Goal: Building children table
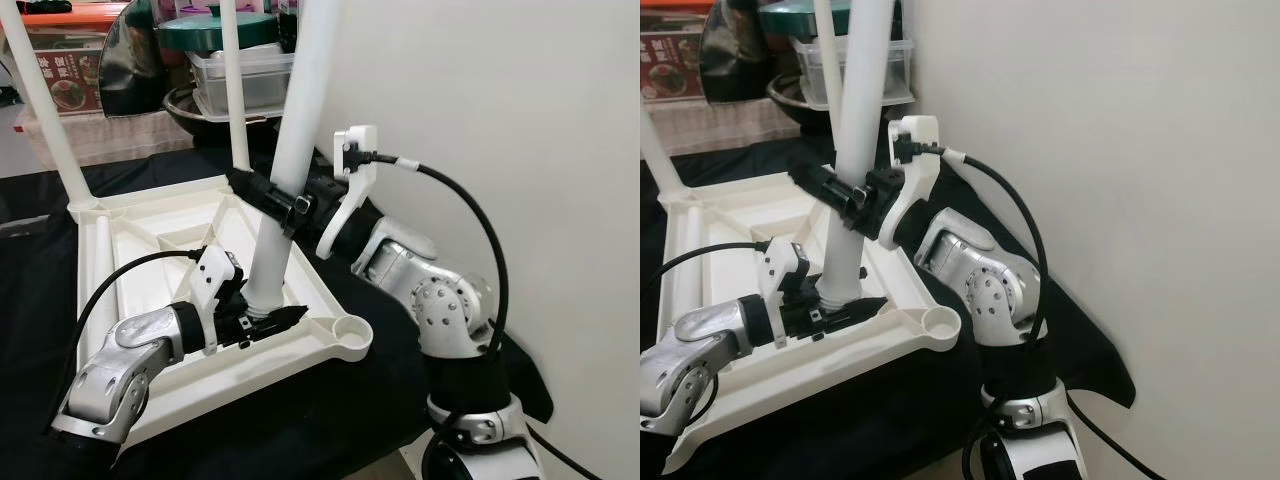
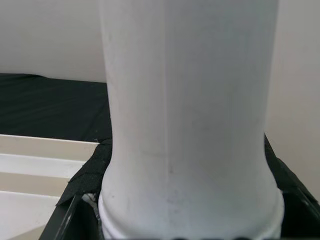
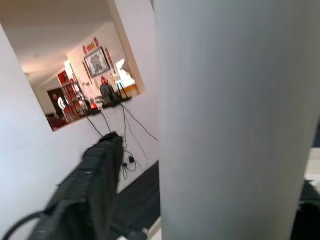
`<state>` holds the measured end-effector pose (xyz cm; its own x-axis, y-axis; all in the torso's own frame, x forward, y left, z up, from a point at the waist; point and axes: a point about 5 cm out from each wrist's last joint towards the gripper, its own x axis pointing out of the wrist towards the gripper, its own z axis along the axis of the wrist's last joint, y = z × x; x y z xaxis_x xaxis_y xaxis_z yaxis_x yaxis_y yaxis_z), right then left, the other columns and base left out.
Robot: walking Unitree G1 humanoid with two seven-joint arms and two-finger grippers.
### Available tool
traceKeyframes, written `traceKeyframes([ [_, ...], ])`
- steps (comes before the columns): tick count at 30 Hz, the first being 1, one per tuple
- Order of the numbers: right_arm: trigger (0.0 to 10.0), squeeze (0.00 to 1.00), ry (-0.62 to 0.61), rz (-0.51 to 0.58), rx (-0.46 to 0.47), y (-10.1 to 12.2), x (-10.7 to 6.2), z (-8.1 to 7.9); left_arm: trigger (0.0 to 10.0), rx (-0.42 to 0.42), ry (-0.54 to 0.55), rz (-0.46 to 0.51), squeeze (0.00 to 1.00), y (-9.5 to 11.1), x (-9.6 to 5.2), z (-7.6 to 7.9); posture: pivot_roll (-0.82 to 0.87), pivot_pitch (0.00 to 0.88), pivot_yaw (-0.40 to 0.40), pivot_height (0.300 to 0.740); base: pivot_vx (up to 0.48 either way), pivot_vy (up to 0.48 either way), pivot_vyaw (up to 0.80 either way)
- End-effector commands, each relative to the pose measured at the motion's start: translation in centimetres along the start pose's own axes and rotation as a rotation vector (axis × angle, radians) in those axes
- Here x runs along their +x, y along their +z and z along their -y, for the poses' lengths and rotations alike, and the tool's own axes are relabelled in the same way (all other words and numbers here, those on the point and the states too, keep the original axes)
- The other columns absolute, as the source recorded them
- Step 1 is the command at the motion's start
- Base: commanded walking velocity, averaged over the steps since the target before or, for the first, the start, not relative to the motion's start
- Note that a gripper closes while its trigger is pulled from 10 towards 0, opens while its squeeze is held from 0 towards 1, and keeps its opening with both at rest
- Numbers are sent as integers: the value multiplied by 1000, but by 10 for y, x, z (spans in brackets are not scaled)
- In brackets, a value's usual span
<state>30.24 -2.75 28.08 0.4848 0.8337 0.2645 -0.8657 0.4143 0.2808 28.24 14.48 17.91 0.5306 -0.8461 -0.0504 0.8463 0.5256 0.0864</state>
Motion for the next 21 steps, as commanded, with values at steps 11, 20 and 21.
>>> traceKeyframes([
  [11, 10000, 0, -52, -100, -34, -19, -1, 6, 10000, 49, -29, -28, 0, -1, 1, 8, -41, 0, -61, 740, 0, 0, 0],
  [20, 0, 0, -36, -94, -35, -22, -3, 4, 10000, 48, -40, -38, 0, -5, 0, 10, -42, 0, -63, 740, 0, 0, 0],
  [21, 0, 0, -36, -94, -35, -22, -3, 4, 10000, 48, -40, -38, 0, -5, 0, 10, -42, 0, -63, 740, 0, 0, 0],
])
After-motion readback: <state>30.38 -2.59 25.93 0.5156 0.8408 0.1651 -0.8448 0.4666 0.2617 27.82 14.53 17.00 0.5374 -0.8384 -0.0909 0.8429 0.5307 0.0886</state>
